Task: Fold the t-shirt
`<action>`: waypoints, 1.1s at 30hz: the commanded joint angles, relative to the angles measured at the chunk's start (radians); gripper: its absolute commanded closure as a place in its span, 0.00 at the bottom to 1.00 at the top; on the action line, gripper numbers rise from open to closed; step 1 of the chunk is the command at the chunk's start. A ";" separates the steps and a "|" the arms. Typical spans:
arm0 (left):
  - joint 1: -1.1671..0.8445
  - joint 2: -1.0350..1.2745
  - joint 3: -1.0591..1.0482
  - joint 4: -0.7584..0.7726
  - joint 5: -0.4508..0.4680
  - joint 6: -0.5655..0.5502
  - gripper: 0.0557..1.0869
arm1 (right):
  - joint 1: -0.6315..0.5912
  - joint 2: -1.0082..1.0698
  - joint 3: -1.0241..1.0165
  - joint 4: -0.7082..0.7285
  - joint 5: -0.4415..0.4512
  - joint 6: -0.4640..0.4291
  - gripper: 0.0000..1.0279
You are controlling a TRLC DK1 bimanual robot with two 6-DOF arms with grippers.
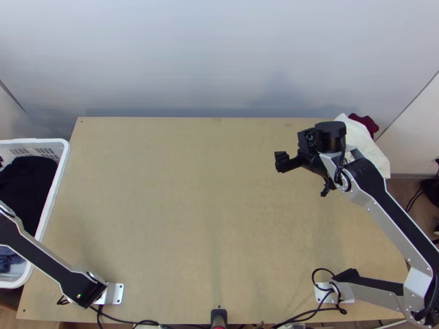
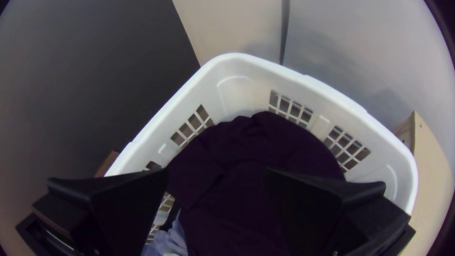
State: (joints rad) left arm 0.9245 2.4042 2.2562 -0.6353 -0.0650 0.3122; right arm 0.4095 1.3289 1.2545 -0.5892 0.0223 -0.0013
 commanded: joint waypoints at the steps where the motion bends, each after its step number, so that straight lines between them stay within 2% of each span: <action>1: 0.014 0.118 0.034 0.074 -0.065 0.068 0.06 | -0.005 -0.007 -0.018 -0.001 -0.001 -0.006 0.04; 12: 0.048 0.260 0.054 0.180 -0.090 0.120 0.06 | -0.015 -0.016 -0.027 -0.012 0.001 -0.005 0.04; 25: 0.007 0.354 0.092 0.310 -0.094 0.076 0.07 | -0.020 -0.014 0.008 -0.072 0.011 -0.040 0.04; 26: 0.007 0.354 0.094 0.316 -0.094 0.074 0.10 | -0.020 -0.014 0.003 -0.073 0.011 -0.039 0.04; 27: 0.007 0.354 0.094 0.319 -0.094 0.074 0.19 | -0.021 -0.014 -0.004 -0.075 0.011 -0.037 0.04; 28: 0.007 0.352 0.094 0.332 -0.094 0.074 0.31 | -0.023 -0.016 -0.013 -0.075 0.013 -0.035 0.04; 30: 0.011 0.346 0.094 0.347 -0.096 0.074 0.62 | -0.031 -0.022 -0.033 -0.075 0.013 -0.035 0.04; 31: 0.013 0.340 0.094 0.348 -0.096 0.076 0.73 | -0.032 -0.027 -0.044 -0.075 0.013 -0.034 0.04; 32: 0.016 0.332 0.094 0.347 -0.096 0.076 0.78 | -0.034 -0.030 -0.053 -0.075 0.013 -0.034 0.04; 33: 0.019 0.322 0.094 0.342 -0.096 0.076 0.79 | -0.035 -0.033 -0.061 -0.075 0.013 -0.034 0.04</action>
State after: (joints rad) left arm 0.9375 2.7426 2.3451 -0.3202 -0.1589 0.3923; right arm 0.3836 1.3117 1.2362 -0.6609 0.0341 -0.0357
